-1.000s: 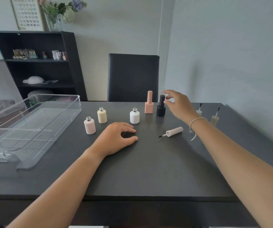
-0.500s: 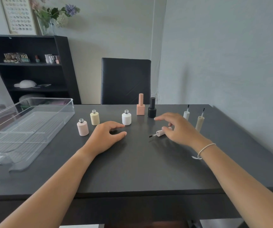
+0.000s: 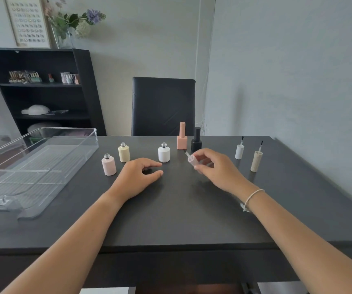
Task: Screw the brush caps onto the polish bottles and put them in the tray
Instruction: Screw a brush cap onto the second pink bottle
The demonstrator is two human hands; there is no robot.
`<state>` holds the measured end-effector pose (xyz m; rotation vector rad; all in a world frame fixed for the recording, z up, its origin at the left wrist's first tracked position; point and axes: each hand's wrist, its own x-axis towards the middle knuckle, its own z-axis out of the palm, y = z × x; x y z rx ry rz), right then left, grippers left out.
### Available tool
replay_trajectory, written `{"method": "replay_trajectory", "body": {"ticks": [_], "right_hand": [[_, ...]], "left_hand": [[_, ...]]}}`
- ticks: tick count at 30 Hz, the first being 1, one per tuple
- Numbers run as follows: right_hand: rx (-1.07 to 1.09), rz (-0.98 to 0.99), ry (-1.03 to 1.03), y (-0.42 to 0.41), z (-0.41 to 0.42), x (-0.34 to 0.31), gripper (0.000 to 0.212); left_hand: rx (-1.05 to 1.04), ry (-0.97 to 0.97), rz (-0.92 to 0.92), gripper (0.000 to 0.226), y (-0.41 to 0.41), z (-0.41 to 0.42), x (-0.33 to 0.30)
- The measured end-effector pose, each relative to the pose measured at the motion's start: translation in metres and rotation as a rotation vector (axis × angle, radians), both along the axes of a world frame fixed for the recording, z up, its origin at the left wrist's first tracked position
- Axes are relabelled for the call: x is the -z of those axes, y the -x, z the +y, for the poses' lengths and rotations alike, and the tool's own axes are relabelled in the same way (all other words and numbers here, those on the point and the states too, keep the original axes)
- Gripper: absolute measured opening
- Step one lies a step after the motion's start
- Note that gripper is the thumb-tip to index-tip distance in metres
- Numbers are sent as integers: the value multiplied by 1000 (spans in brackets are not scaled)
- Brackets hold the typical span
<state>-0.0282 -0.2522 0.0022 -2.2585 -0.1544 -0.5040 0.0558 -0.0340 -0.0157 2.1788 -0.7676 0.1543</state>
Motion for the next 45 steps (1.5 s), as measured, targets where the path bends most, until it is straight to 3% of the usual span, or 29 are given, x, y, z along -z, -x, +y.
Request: {"method": "replay_trajectory", "body": {"ticks": [6,10,13,17,20,23,30,40,45], "right_hand": [[-57,-18,-313,-8,31,0,20],[-112,-4,-356,-9,40,1,21],[-141,-3,-377,-9,42,3,22],[-140,-2,-383,-9,42,5,25],[-140,4,-373,-9,42,6,26],[-138,6,-367,-9,41,7,27],[-136,18,-342,-9,40,8,27],[-129,16,-328,-9,42,5,28],[-93,10,-317,-7,42,5,7]], "left_hand": [[-71,129,-54,24,8,9,-7],[-168,287,-262,24,16,33,-21],[-295,291,-372,24,12,61,-23],[-443,213,-252,43,0,87,-11],[-461,141,-74,59,-10,91,-2],[-442,121,40,61,-17,89,2],[-425,65,16,38,-21,82,2],[-282,208,-54,24,1,53,-12],[-134,259,-47,29,13,16,-15]]}}
